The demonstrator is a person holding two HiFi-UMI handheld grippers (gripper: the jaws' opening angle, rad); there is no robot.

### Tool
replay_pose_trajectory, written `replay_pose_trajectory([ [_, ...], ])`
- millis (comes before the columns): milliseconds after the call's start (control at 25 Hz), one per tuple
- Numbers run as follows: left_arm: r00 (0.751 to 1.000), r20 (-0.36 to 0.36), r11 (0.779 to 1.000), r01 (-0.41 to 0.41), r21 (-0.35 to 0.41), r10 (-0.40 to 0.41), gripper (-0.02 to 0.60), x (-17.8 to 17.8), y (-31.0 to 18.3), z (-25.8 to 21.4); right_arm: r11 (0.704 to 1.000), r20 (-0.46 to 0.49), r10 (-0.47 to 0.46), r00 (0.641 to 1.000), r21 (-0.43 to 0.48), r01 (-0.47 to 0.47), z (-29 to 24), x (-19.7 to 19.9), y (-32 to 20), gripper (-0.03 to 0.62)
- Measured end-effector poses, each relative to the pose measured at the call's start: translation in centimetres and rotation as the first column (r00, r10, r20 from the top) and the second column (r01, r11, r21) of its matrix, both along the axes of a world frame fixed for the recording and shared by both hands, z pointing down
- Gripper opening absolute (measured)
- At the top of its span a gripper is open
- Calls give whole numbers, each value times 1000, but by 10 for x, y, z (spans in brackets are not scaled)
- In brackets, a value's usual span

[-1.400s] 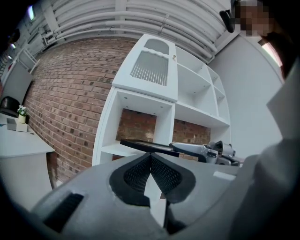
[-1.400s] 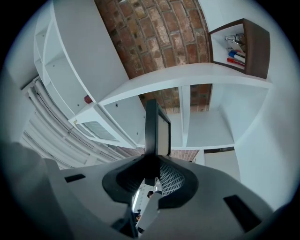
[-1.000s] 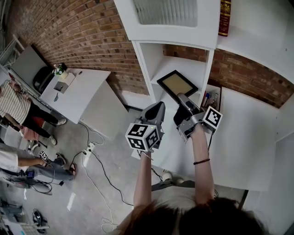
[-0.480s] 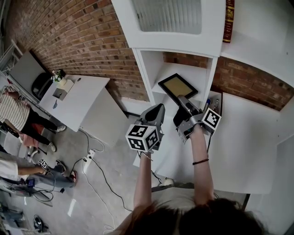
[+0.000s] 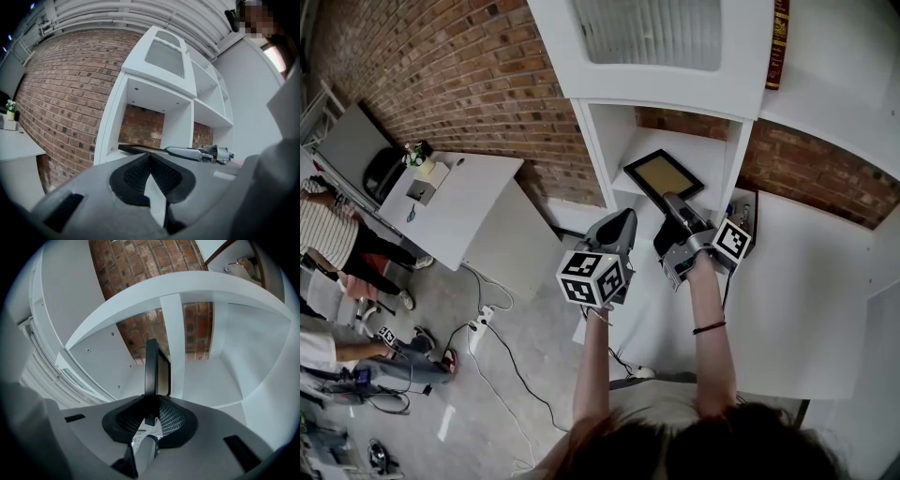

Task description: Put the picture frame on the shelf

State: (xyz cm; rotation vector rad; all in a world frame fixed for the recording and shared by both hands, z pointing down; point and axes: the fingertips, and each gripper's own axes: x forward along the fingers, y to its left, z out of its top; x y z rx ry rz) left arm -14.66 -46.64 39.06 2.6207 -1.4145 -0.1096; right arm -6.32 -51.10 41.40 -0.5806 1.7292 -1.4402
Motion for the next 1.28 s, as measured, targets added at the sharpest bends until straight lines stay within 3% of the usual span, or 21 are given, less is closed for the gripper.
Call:
replay_pose_trajectory([
  [1280,1000,1,999,-13,-32,13,11,2,-16,14,999,-9,42,999,-22,-42,18,2,-17,71],
])
